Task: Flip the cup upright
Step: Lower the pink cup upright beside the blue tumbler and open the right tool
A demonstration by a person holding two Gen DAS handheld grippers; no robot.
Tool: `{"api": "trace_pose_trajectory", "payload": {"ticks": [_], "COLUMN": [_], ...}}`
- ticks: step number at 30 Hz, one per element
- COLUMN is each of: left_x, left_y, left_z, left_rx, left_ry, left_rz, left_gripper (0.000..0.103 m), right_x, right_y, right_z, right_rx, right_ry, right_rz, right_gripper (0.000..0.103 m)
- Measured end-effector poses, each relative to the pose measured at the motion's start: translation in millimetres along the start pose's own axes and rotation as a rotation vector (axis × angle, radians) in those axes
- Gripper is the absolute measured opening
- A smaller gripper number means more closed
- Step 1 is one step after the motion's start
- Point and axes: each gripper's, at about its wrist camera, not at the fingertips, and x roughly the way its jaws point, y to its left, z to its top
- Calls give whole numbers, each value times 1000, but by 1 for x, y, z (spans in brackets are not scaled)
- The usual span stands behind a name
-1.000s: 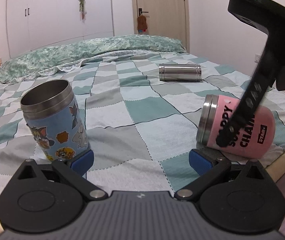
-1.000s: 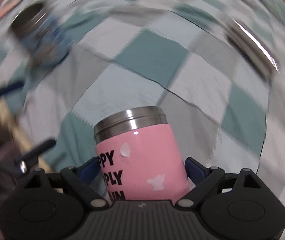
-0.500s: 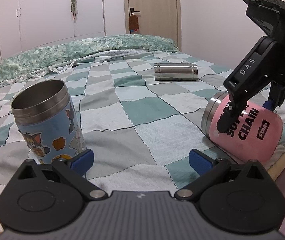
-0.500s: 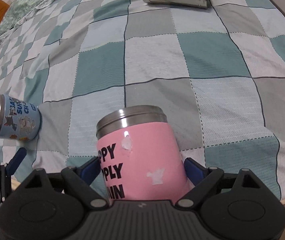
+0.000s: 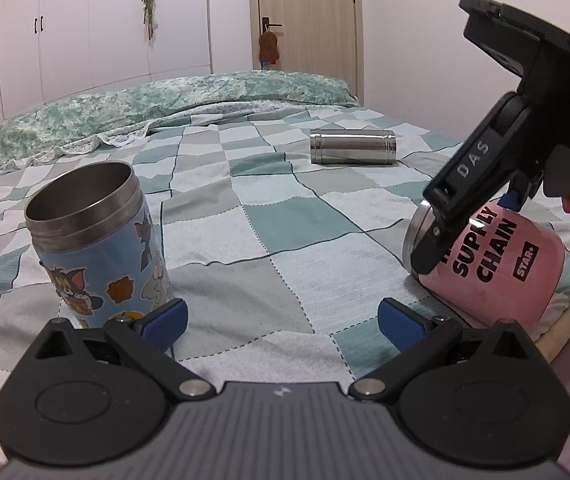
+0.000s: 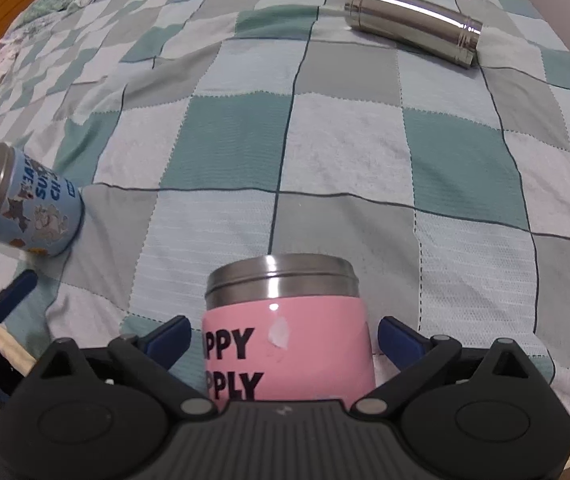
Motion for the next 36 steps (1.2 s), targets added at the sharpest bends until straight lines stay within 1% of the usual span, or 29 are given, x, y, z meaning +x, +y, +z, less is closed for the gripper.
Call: {"api": "trace_pose_trajectory", "payload": {"ticks": [1, 2, 5, 7, 9, 12, 16, 17, 20, 24, 27, 30, 34, 36], "left_x": [0, 0, -1, -1, -2, -5, -11, -13, -18, -23, -28, -30, -31, -30], "left_y": [0, 0, 1, 2, 4, 8, 17, 19, 26, 35, 43, 49, 55, 56], "left_z": [0, 0, 0, 1, 2, 2, 1, 1, 2, 4, 3, 1, -2, -2], "left_rx": [-1, -2, -4, -8, -15, -24, -43, -48, -54, -55, -60, -74, -85, -88], "left_ry": [2, 3, 6, 6, 4, 1, -6, -8, -17, -25, -34, -34, -30, -30], "left_rz": [1, 1, 3, 3, 4, 7, 14, 20, 31, 59, 86, 105, 117, 118], "left_gripper": [103, 103, 103, 103, 103, 103, 103, 103, 103, 103, 103, 103, 103, 103], "right_x": [1, 2, -2, -6, -13, -26, -39, -40, -41, -32, -26, -21, -11, -4], "right_y": [-2, -5, -9, -10, -9, -4, -1, 0, 9, 32, 54, 77, 94, 97], "right_z": [0, -2, -7, -13, -22, -43, -74, -77, -83, -74, -62, -52, -36, -34], "right_rx": [6, 12, 7, -9, -42, -108, -138, -137, -151, -209, -279, -345, -359, -355], "right_ry": [1, 2, -28, -65, -132, -279, -488, -529, -657, -765, -826, -878, -881, -872], "right_rz": [3, 22, 46, 60, 72, 87, 152, 168, 211, 244, 244, 227, 223, 210], "right_gripper": [86, 85, 84, 84, 84, 84, 84, 83, 83, 83, 83, 83, 83, 83]}}
